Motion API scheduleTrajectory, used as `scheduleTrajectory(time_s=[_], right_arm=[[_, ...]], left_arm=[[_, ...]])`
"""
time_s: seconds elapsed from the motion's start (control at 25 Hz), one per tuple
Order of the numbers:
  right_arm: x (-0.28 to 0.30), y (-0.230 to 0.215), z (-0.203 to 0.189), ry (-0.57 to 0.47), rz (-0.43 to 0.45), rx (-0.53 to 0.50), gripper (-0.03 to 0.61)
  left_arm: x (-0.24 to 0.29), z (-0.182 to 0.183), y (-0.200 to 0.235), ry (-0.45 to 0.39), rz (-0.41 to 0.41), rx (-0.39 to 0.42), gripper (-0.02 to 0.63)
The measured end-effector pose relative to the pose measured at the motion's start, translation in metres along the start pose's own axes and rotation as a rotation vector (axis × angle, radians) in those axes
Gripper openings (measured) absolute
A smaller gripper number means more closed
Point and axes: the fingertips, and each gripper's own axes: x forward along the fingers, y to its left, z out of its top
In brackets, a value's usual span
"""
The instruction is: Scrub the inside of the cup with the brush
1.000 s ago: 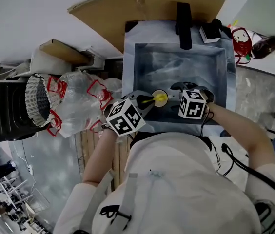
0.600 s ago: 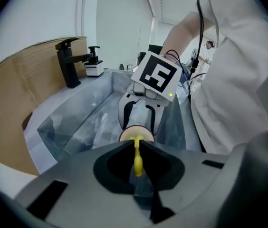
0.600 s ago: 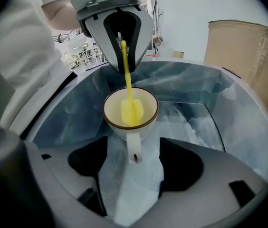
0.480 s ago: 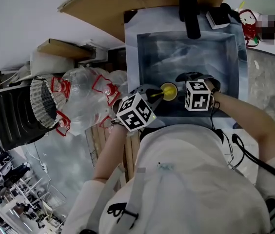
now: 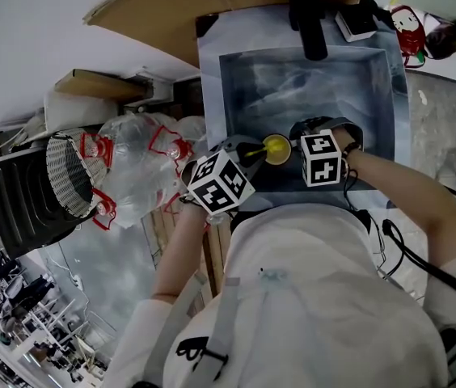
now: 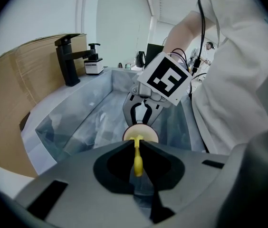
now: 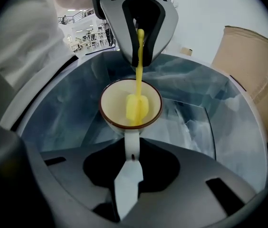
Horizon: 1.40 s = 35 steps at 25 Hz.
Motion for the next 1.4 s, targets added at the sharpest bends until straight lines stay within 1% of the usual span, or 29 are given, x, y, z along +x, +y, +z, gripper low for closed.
scheduleTrajectory(time_s=[0.28,0.48,0.56,0.68,0.92,1.12,1.28,1.4], right_arm=[[0.0,0.001,0.001,-0.005,0.003,0.005,0.075],[0.0,0.001,0.0,-0.006,0.009,0.006,0.074],[0.0,-0.001,0.001,-0.002,0.012,0.008,0.074],[0.0,0.0,0.001,0.006,0.008,-0.004,0.074],[0.0,0.0,0.0,0.009,0.005,-0.007,0.074],[0.0,0.0,0.001,0.006,0.0,-0.01,0.074],[0.0,0.0,0.0,0.008,0.003,-0.019,0.074],[0.0,0.0,0.0,0.011,0.002,-0.019,0.074]], left_arm=[[0.007,-0.002,0.001,0.018,0.001,-0.006,0.035],[0.012,-0.001,0.001,0.033,-0.004,0.008,0.035],[0.013,-0.003,0.003,0.052,-0.004,0.024,0.035],[0.017,-0.006,0.002,0.091,-0.005,0.06,0.035],[0.026,-0.01,-0.008,0.176,-0.05,0.153,0.035],[0.024,-0.009,-0.005,0.197,-0.048,0.167,0.035],[0.029,-0.009,-0.003,0.284,-0.024,0.274,0.035],[0.032,-0.012,-0.004,0.352,-0.028,0.349,0.035]])
